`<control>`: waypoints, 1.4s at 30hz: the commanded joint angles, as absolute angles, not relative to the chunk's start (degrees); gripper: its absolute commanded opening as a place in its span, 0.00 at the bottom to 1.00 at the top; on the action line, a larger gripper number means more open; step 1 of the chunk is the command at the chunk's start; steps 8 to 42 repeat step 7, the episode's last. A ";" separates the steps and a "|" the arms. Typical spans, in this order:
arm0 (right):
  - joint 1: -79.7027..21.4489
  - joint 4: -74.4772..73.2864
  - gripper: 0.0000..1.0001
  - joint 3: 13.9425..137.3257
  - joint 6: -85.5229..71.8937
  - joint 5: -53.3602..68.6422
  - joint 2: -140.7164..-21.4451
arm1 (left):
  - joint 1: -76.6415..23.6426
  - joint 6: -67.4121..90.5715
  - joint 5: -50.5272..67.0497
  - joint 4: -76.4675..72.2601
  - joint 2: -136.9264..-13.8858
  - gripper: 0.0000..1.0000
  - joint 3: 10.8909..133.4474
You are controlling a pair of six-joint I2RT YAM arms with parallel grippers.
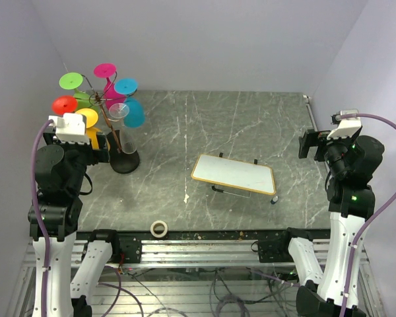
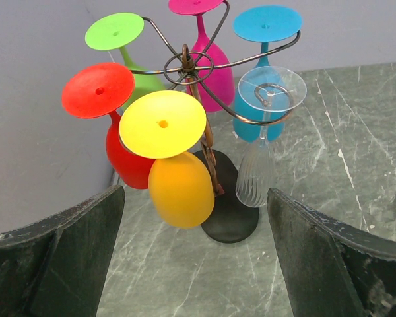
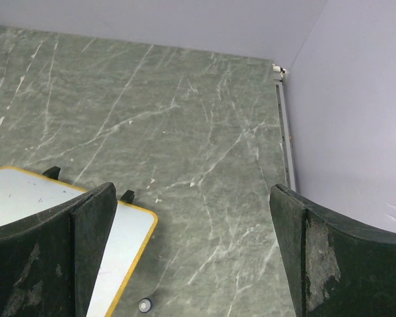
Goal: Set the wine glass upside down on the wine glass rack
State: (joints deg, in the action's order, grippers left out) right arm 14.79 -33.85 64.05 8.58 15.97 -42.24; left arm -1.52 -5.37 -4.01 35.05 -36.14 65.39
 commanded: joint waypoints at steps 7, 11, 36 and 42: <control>15.29 -33.72 1.00 63.45 8.70 16.55 -42.28 | -0.88 -5.71 -2.46 33.45 -35.94 0.99 64.69; 15.29 -33.72 1.00 63.45 8.70 16.55 -42.28 | -0.88 -5.71 -2.46 33.45 -35.94 0.99 64.69; 15.29 -33.72 1.00 63.45 8.70 16.55 -42.28 | -0.88 -5.71 -2.46 33.45 -35.94 0.99 64.69; 15.29 -33.72 1.00 63.45 8.70 16.55 -42.28 | -0.88 -5.71 -2.46 33.45 -35.94 0.99 64.69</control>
